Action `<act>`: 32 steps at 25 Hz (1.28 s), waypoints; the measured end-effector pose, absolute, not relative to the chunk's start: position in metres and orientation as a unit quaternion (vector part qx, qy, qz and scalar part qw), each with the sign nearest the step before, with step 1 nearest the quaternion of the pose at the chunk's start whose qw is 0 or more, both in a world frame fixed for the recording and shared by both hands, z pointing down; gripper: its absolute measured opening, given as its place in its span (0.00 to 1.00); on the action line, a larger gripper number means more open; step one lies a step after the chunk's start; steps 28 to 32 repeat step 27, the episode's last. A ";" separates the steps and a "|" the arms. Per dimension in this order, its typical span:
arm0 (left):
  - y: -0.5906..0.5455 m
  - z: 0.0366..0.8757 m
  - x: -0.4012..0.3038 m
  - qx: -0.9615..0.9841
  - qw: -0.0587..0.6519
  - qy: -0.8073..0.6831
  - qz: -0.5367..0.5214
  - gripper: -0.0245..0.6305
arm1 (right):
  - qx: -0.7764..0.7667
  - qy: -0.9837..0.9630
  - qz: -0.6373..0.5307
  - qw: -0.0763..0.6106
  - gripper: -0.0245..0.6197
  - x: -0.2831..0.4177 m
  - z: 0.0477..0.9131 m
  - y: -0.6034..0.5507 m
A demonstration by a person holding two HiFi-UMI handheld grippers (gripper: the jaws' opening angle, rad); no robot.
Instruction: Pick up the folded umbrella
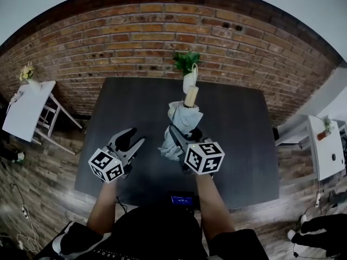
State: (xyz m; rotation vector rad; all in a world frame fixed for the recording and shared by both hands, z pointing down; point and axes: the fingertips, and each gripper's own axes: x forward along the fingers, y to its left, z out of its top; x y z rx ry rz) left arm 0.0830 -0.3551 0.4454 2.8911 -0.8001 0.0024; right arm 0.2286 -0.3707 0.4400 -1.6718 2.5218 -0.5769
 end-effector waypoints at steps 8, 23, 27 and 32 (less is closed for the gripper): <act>-0.350 0.453 0.098 0.968 0.064 -0.244 0.011 0.10 | -0.544 0.817 -0.189 0.029 0.47 0.233 0.445 -0.364; -0.347 0.450 0.104 0.972 0.078 -0.223 -0.004 0.04 | -0.540 0.821 -0.181 0.021 0.47 0.227 0.440 -0.361; -0.346 0.453 0.103 0.972 0.081 -0.222 -0.002 0.04 | -0.537 0.823 -0.182 0.021 0.47 0.223 0.439 -0.359; -0.346 0.453 0.103 0.972 0.081 -0.222 -0.002 0.04 | -0.537 0.823 -0.182 0.021 0.47 0.223 0.439 -0.359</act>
